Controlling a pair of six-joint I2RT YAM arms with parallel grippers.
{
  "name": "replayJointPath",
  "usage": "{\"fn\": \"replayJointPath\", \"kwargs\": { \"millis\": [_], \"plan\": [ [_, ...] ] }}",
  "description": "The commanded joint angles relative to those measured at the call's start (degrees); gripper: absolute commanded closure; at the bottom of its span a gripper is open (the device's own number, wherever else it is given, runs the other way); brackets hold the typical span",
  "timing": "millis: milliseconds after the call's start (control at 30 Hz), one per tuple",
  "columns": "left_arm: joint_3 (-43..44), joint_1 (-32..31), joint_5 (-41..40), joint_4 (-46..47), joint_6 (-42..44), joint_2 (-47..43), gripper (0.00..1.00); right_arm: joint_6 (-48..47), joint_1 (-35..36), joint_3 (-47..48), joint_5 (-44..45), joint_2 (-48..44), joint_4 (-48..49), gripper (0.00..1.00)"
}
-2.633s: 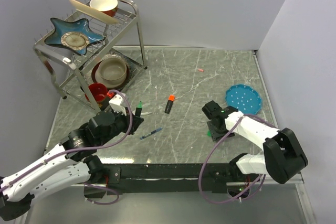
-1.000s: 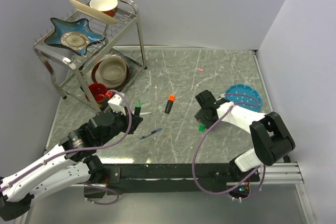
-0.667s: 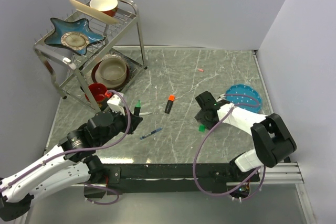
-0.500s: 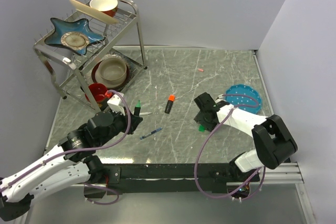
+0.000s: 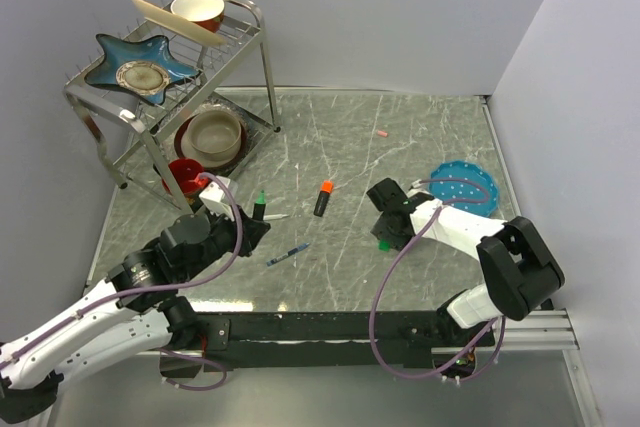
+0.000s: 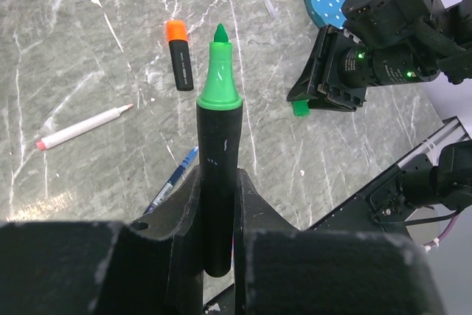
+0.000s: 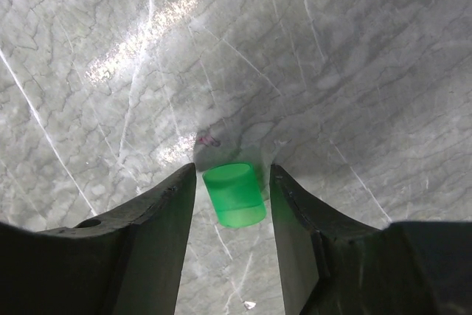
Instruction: Insert the pens into the pen caps
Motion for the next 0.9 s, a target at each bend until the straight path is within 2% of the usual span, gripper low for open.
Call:
{"fn": "replayJointPath", "kwargs": {
  "millis": [0,267,400,600,867],
  "plan": [
    [1.89,-0.21,1.47,1.38,0.43,0.55,0.99,-0.72,0.82,-0.56,2.32,2.08,-0.73,0.48],
    [1.98,-0.21,2.44,1.64,0.96,1.08,0.99,-1.69,4.33,0.24,2.4,2.78,-2.14,0.47],
    [1.89,-0.21,2.52,1.81,0.78,1.17,0.99,-2.74,4.77,-0.38,2.31,3.04,-0.82,0.51],
    [1.63,-0.21,3.49,2.43,1.05,1.26,0.99,-3.18,4.77,-1.61,2.84,3.49,-0.3,0.62],
    [-2.76,-0.21,14.38,11.91,-1.85,6.08,0.99,-9.94,5.04,-3.98,1.79,-3.19,5.59,0.81]
  ]
}}
